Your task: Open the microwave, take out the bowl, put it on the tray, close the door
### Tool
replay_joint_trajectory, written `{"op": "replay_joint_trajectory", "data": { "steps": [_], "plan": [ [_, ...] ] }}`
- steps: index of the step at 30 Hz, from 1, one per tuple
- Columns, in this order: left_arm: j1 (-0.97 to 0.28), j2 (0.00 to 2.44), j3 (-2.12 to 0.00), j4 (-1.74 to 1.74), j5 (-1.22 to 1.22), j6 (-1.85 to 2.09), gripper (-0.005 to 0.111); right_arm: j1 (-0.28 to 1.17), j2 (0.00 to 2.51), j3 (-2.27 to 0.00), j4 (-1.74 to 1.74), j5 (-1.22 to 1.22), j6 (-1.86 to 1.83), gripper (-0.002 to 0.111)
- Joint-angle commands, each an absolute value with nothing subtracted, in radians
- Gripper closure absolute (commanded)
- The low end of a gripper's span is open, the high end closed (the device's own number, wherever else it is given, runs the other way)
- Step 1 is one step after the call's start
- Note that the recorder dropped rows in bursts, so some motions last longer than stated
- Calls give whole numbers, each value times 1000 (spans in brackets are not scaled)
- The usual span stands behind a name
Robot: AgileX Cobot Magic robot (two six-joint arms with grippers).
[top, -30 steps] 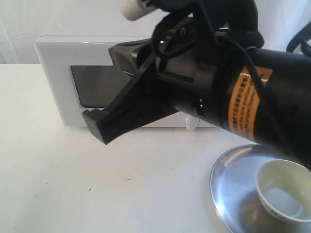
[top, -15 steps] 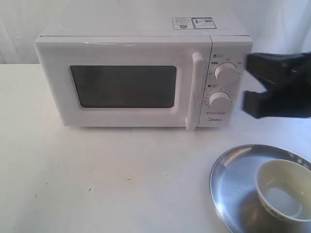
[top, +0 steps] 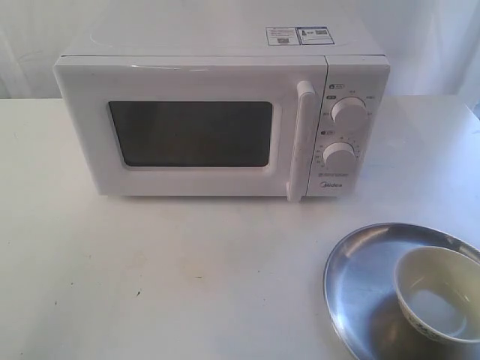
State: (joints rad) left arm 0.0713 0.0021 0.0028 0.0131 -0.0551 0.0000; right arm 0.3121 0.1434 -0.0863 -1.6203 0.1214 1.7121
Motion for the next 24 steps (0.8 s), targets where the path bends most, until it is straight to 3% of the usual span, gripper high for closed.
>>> {"op": "replay_joint_trajectory", "data": {
  "steps": [1,21,24],
  "plan": [
    [69,0,0,7,-52,0,107,283,46,-28,-1631,114,1712,108],
    [69,0,0,7,-52,0,107,284,29,0,-1634,151,1716,108],
    [69,0,0,7,-52,0,107,284,29,0,-1441,174,1524,108]
  ]
}}
